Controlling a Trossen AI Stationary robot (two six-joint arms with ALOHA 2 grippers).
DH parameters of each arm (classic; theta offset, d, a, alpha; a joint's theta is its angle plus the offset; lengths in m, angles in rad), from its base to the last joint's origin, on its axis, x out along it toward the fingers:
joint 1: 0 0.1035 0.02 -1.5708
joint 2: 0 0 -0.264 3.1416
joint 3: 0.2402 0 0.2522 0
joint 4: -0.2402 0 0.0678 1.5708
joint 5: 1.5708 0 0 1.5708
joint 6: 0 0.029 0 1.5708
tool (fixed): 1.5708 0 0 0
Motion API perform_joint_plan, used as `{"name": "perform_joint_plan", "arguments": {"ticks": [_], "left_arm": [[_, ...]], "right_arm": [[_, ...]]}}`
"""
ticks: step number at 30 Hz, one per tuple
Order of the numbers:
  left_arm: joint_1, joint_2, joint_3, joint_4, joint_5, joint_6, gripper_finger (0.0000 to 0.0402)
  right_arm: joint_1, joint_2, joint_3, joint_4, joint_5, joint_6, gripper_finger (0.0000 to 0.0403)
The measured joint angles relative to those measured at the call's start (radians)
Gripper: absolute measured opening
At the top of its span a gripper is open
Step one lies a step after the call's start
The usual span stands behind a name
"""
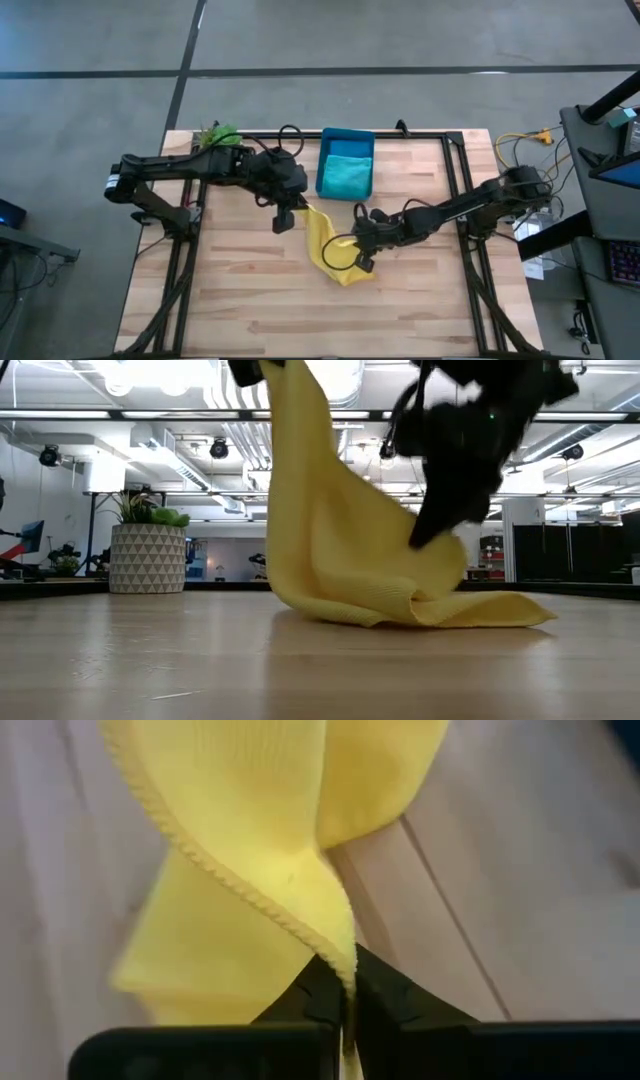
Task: Fold microfiber towels
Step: Fold the yellow microfiber cloth
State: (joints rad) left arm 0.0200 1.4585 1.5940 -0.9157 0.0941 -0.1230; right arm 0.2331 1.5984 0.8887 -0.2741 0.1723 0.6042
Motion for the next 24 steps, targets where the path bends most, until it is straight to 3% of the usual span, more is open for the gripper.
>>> {"name": "perform_joint_plan", "arguments": {"ticks": [6, 9, 17, 24], "left_arm": [[0.000, -0.058, 0.000, -0.162, -0.077, 0.033, 0.0000], [0.000, -0.086, -0.001, -0.209, -0.139, 0.073, 0.0000], [0.053, -0.150, 0.010, -0.199, -0.278, 0.226, 0.0000], [0.152, -0.170, 0.103, -0.145, -0.408, 0.355, 0.0000]], "right_arm": [[0.029, -0.113, 0.160, -0.322, 0.021, -0.009, 0.0009], [0.041, -0.139, 0.273, -0.520, 0.081, -0.023, 0.0009], [-0.001, -0.159, 0.611, -0.964, 0.247, -0.099, 0.0009], [-0.129, -0.158, 0.895, -1.176, 0.423, -0.314, 0.0008]]}}
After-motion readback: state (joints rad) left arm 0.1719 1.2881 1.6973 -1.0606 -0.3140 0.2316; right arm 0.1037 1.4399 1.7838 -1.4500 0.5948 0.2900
